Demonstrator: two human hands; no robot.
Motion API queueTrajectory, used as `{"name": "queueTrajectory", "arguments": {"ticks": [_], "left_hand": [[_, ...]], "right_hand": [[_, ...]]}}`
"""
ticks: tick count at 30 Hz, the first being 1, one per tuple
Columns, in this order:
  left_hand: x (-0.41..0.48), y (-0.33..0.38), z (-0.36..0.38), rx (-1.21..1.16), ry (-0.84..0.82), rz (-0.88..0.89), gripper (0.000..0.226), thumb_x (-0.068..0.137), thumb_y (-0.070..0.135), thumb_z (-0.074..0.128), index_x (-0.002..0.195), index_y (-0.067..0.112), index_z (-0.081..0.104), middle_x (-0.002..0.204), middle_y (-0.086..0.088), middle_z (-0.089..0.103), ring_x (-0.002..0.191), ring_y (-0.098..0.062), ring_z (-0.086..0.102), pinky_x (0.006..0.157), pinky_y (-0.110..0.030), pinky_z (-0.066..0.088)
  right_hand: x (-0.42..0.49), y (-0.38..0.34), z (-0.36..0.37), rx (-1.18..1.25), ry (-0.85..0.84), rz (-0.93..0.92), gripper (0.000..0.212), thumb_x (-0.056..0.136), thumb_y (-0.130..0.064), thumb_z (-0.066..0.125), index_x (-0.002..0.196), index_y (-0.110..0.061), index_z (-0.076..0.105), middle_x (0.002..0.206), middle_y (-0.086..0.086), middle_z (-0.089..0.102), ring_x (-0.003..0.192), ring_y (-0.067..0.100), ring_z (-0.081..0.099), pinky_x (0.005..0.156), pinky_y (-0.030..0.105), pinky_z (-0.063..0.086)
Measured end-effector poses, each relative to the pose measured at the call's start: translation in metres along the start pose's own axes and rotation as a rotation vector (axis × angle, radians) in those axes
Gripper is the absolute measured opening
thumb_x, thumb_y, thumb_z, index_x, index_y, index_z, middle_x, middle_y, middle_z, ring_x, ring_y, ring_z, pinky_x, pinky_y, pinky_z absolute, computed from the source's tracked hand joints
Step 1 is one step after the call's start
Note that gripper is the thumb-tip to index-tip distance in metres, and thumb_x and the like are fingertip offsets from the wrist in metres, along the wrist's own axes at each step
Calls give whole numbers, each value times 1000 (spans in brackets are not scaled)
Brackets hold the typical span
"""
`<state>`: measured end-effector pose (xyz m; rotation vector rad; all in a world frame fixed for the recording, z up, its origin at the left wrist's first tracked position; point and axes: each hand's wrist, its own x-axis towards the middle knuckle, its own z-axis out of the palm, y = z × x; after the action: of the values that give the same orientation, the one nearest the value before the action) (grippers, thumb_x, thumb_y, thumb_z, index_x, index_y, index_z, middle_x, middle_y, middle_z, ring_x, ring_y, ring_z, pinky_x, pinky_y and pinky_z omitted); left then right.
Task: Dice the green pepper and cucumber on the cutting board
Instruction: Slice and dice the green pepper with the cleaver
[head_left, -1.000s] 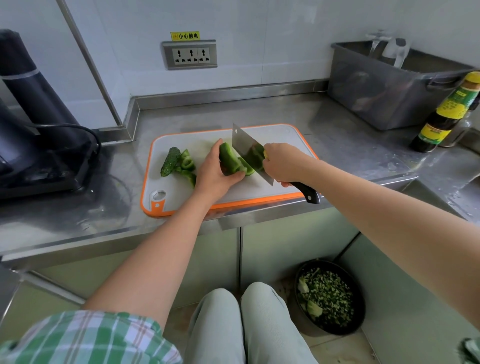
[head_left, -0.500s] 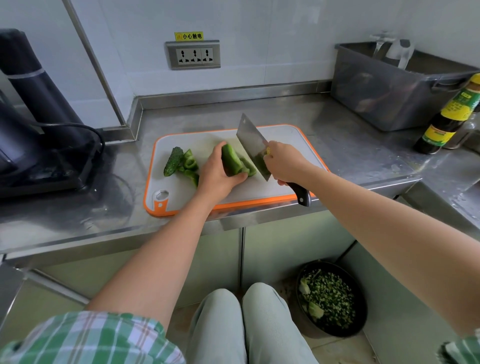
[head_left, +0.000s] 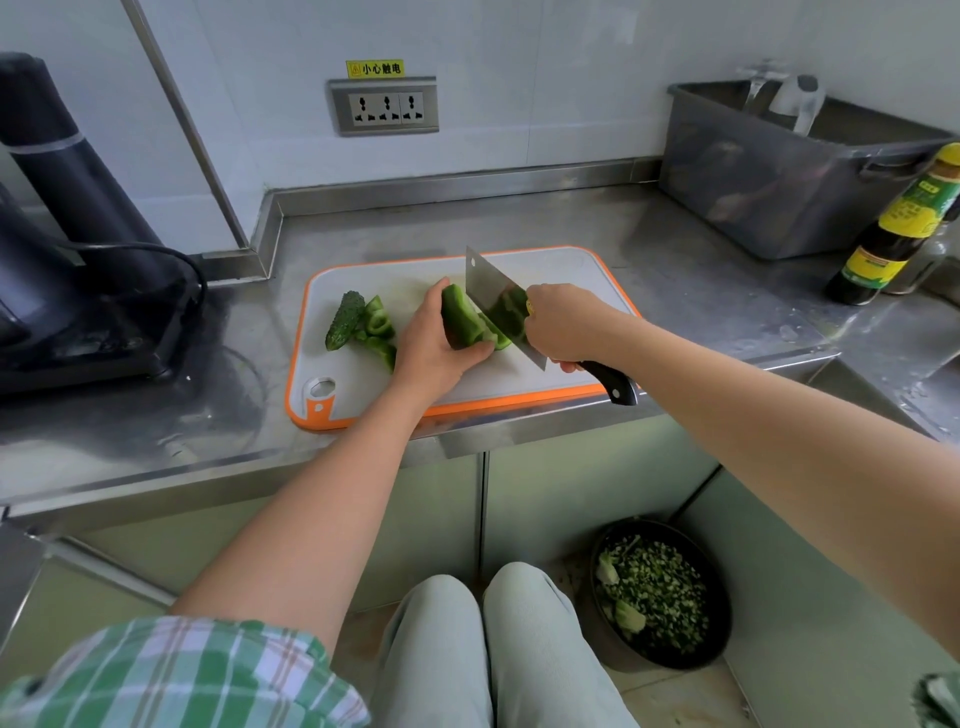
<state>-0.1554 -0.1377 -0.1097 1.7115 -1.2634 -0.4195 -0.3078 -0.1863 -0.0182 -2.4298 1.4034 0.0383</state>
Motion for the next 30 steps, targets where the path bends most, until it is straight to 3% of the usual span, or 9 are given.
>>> {"name": "queueTrajectory", "arguments": {"ticks": [3, 8, 12, 18, 21, 24, 27, 30], "left_hand": [[0, 1, 0, -7, 1, 2, 92, 70, 27, 84, 145, 18, 32, 132, -2, 54, 119, -21, 52, 102, -39, 43], [-1, 3, -2, 6, 7, 6, 90, 69, 22, 85, 143, 18, 34, 131, -2, 56, 118, -21, 52, 100, -32, 42], [-1, 1, -1, 3, 9, -11, 91, 68, 25, 86, 143, 19, 34, 131, -2, 55, 120, -22, 51, 102, -37, 43], [0, 1, 0, -1, 11, 2, 88, 68, 25, 86, 140, 16, 37, 128, -3, 57, 117, -22, 53, 99, -36, 44], [-1, 2, -1, -7, 11, 6, 87, 69, 22, 85, 141, 16, 36, 127, 0, 56, 116, -19, 52, 96, -28, 42], [-1, 3, -2, -15, 11, 1, 88, 69, 22, 85, 142, 16, 36, 127, 1, 56, 115, -18, 51, 96, -25, 40], [-1, 2, -1, -18, 8, -4, 90, 68, 24, 86, 142, 17, 36, 128, -1, 56, 118, -20, 52, 100, -31, 42], [-1, 3, -1, -3, 9, 1, 88, 69, 23, 85, 142, 17, 35, 129, -1, 55, 117, -19, 52, 96, -27, 41]], "right_hand": [[1, -4, 4, -5, 14, 24, 14, 90, -1, 40, 100, -4, 49, 77, 11, 54, 51, 24, 58, 53, 30, 50], [6, -13, 14, -25, 56, -5, 10, 90, -2, 38, 97, -9, 41, 76, 7, 47, 48, 20, 55, 45, 24, 38], [17, -5, 14, 178, 77, 50, 12, 92, -3, 34, 99, -6, 42, 80, 14, 54, 48, 24, 55, 46, 27, 44], [10, 6, -1, 222, 20, 1, 45, 94, -5, 31, 138, -10, 39, 68, 11, 51, 42, 22, 50, 40, 24, 41], [5, 3, -8, 81, -12, -22, 24, 91, -1, 32, 110, 0, 47, 65, 13, 54, 42, 22, 50, 44, 26, 42], [-1, 3, -5, -6, -24, -29, 11, 91, -2, 32, 91, -4, 43, 66, 13, 55, 41, 21, 51, 44, 24, 39], [0, 7, 0, 38, -1, -33, 11, 93, -4, 32, 87, -7, 41, 71, 12, 52, 43, 23, 53, 44, 25, 39], [2, 8, -2, 84, 25, -27, 8, 93, -4, 33, 95, -5, 41, 74, 13, 51, 44, 24, 53, 44, 26, 43]]}}
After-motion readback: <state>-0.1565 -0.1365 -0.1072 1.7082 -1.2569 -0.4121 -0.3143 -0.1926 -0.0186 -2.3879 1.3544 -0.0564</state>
